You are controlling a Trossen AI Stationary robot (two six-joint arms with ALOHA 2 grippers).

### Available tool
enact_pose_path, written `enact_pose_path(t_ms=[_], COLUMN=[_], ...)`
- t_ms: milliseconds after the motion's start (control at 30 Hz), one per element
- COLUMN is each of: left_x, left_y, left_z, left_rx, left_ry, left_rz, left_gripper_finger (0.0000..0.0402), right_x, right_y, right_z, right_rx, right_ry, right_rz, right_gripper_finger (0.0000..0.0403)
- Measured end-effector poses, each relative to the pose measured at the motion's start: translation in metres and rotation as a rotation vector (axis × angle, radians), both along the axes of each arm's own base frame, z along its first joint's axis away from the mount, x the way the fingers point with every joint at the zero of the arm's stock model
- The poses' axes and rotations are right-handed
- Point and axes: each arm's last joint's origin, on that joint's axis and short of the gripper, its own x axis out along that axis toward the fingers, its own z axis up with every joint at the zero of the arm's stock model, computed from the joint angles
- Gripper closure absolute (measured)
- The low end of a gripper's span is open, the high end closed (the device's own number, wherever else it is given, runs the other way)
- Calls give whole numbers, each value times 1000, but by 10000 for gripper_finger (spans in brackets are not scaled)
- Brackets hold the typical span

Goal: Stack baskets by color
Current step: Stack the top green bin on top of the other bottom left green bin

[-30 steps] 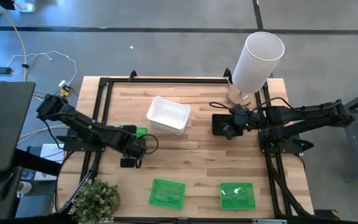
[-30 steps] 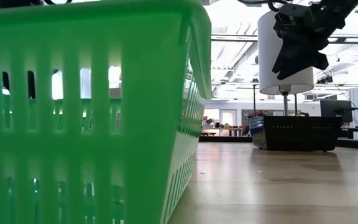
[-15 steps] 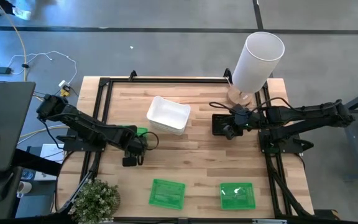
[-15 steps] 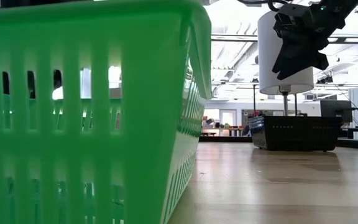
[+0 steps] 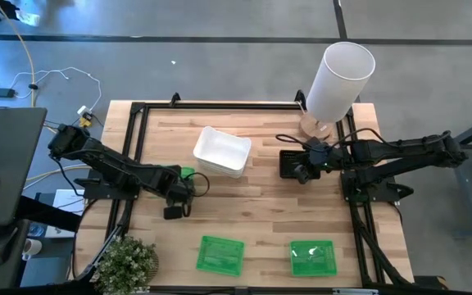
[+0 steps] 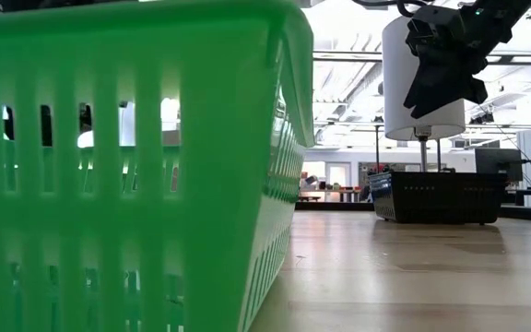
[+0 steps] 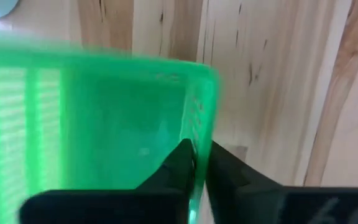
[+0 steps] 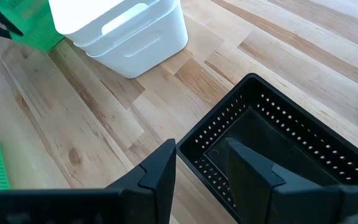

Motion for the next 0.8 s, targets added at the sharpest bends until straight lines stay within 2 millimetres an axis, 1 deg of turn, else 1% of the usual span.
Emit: enact_pose_path(t_ms=[67, 167, 333, 567, 667, 800], left_x=[1, 3, 3, 2, 6, 15], left_y=[0, -1, -2, -11, -20, -34], left_z=[0, 0, 0, 2, 10, 28], left_rx=[-8, -25, -33, -42, -55, -80], left_ry=[-10, -28, -42, -49, -78, -143], left_rz=[16, 27, 66, 82, 74, 25], left_gripper_finger=[395, 391, 399, 400, 401, 401], right_x=[0, 0, 0, 1, 3, 5], right_y=[0, 0, 0, 0, 0, 0], right_z=[0, 0, 0, 1, 3, 4], right_rx=[0, 0, -1, 0, 0, 1], right_ry=[0, 0, 1, -16, -42, -66], right_rz=[0, 0, 1, 1, 2, 2], right_gripper_finger=[279, 279, 279, 279, 279, 279])
